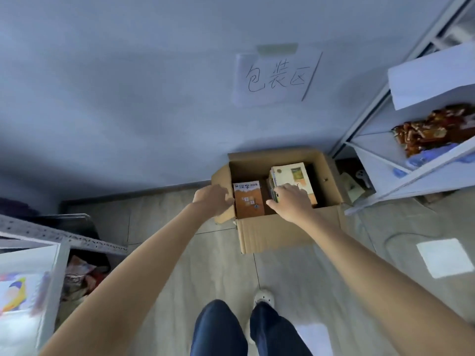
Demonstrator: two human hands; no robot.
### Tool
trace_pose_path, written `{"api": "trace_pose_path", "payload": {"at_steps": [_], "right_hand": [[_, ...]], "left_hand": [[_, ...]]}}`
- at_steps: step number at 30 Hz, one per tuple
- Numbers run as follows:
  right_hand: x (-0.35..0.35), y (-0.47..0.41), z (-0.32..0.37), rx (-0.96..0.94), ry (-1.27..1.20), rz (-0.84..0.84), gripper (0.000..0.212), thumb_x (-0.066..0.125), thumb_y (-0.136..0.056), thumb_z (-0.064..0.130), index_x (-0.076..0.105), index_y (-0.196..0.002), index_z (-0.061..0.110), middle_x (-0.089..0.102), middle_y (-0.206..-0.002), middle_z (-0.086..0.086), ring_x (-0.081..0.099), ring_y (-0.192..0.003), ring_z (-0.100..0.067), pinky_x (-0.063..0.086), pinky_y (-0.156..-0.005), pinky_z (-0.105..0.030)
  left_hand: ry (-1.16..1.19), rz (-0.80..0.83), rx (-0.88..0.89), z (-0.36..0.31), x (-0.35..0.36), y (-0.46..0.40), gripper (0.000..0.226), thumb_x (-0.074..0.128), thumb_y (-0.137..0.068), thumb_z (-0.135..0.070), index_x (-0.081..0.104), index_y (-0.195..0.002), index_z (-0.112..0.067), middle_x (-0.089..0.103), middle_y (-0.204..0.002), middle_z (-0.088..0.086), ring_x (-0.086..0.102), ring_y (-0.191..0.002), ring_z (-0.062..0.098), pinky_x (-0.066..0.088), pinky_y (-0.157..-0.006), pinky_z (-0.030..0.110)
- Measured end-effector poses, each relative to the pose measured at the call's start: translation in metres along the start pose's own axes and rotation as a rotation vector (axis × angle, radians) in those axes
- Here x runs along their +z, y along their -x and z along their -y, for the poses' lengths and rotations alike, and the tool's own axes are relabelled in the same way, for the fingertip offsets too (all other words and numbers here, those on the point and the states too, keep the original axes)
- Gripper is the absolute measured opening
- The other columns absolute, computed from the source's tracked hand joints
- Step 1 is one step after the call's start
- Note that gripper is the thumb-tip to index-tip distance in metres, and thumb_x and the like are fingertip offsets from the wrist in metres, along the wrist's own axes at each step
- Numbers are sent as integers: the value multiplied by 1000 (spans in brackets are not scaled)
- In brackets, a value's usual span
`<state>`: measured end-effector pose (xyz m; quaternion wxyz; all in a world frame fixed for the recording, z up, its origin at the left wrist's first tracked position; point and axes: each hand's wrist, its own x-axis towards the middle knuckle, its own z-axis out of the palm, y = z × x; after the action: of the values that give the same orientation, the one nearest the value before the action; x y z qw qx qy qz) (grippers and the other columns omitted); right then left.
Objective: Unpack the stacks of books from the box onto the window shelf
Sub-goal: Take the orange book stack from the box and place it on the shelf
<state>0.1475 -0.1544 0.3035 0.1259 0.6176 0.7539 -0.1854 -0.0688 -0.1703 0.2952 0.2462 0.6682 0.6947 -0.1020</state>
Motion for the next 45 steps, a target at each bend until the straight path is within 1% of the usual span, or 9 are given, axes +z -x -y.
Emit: {"api": "trace_pose_path", "payload": {"at_steps": [10, 14, 17, 23, 29, 33, 36, 41, 45], "right_hand": [[46, -133, -60, 43, -36, 204, 63, 55, -91, 50, 45, -140, 11, 52, -139, -10, 51, -125, -28, 44, -97, -40], [81, -185, -73, 59, -61, 283, 63, 54, -92, 49, 44, -141, 11, 53, -139, -9, 52, -126, -26, 44, -99, -40], [119, -227, -82, 63, -91, 336, 61, 54, -92, 47, 45, -140, 11, 53, -139, -9, 51, -126, -26, 44, -100, -40], [215, -302, -87, -1, -176, 418, 62, 54, -93, 45, 42, -143, 10, 51, -141, -10, 49, -129, -27, 44, -101, -38], [296, -350, -92, 85, -323, 502, 56, 54, -94, 43, 45, -137, 8, 55, -132, -12, 55, -121, -29, 48, -99, -41], [335, -370, -98, 251, -458, 546, 60, 56, -95, 39, 40, -139, 2, 54, -135, -17, 55, -121, -32, 48, -94, -39], [351, -374, -104, 339, -620, 595, 53, 58, -94, 35, 47, -135, 3, 59, -133, -14, 58, -120, -31, 50, -94, -37], [371, -379, -106, 505, -938, 575, 37, 60, -94, 29, 58, -125, 10, 64, -128, -12, 60, -116, -30, 47, -88, -33], [369, -382, -111, 616, -1065, 596, 41, 65, -91, 25, 59, -129, 11, 63, -130, -11, 58, -119, -30, 45, -101, -40]], "left_hand": [[202, 215, -98, -19, 72, -150, 43, 42, -100, -42, 62, -123, -12, 65, -120, 9, 62, -108, 24, 39, -75, 27], [424, 281, -162, -36, 101, -211, 45, 41, -100, -43, 62, -122, -11, 66, -117, 7, 61, -105, 23, 43, -78, 28], [547, 302, -229, -48, 133, -256, 41, 38, -101, -38, 62, -117, -9, 64, -109, 6, 58, -89, 17, 47, -75, 28], [435, 407, -294, -33, 219, -334, 31, 33, -103, -32, 56, -114, -14, 62, -119, 10, 59, -105, 27, 51, -93, 38], [769, 383, -608, -15, 283, -383, 48, 42, -101, -30, 33, -146, -14, 51, -139, 9, 53, -124, 28, 47, -101, 39], [947, 326, -819, -16, 315, -401, 58, 50, -98, -29, 25, -148, -14, 53, -135, 9, 55, -121, 28, 44, -80, 33], [1088, 285, -902, -13, 326, -408, 61, 56, -95, -31, 28, -146, -15, 56, -133, 8, 59, -115, 27, 40, -75, 31], [1206, 226, -912, -5, 349, -411, 41, 57, -94, -28, 41, -130, -17, 64, -110, 2, 56, -71, 8, 39, -56, 24], [1289, 243, -939, -6, 346, -409, 21, 54, -94, -34, 54, -106, -18, 65, -100, 1, 62, -83, 17, 43, -61, 26]]}}
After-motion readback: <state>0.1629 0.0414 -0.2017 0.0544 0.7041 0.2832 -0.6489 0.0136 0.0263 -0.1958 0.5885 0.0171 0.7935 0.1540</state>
